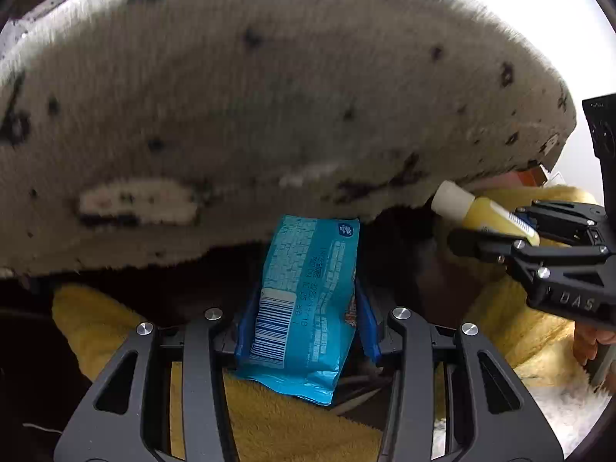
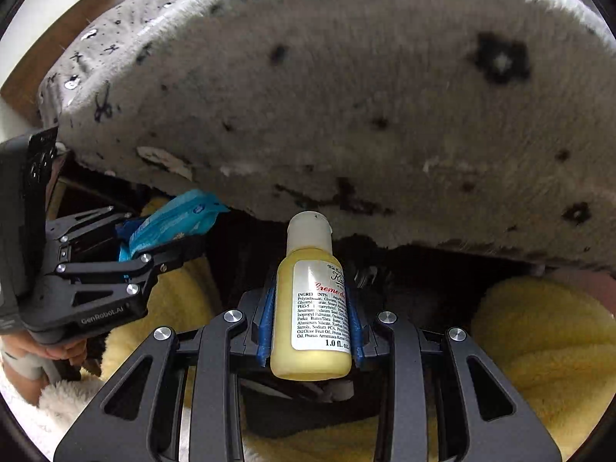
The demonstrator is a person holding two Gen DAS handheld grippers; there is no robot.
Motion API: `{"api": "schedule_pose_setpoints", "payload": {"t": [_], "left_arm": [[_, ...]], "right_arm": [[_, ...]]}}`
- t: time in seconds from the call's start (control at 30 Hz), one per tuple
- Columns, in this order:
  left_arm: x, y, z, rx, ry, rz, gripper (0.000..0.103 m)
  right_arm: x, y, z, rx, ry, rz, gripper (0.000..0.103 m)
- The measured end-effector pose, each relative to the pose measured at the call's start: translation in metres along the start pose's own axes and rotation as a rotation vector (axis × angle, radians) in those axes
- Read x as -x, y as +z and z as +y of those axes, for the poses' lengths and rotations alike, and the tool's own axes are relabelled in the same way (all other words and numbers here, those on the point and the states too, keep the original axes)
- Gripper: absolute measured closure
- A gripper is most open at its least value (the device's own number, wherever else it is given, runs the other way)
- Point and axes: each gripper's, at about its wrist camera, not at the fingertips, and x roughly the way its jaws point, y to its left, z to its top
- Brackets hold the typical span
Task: Collect trash
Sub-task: 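Lower the wipes pack and yellow bottle past the bed edge toward the bin, then open both grippers to drop the wipes and bottle into the bin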
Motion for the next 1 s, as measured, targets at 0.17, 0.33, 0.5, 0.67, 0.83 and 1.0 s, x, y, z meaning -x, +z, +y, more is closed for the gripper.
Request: {"api": "schedule_pose_setpoints", "payload": {"t": [0.17,0.33,0.5,0.67,0.83,1.0], "left_arm": [[-0.019,-0.006,0.005,0.018,0.004,0.053,0.062],[-0.037,-0.011,0.01,0.049,-0.027,0.107,0.062],[-0.056,-0.018,0.007,0.051,-0.031,0.156,0.062],[-0.068,-0.022,0.007,0.053,-0.038,0.19,0.061],[-0.081,-0.023,0.003,0.047,-0.038,0.211,0.059],[-0.086,-0.019,0.007,0.044,-0.035,0.213,0.056]], "right_arm": [[-0.018,-0.003,-0.006,-0.038,-0.021,0.05,0.071],[-0.035,-0.008,-0.006,-0.043,-0.033,0.096,0.071],[-0.047,-0.013,-0.011,-0.063,-0.037,0.136,0.071],[-0.054,-0.011,-0.015,-0.073,-0.037,0.155,0.071],[-0.061,-0.009,-0.018,-0.08,-0.04,0.169,0.071],[-0.064,-0.007,-0.02,-0.089,-0.043,0.175,0.07]]}}
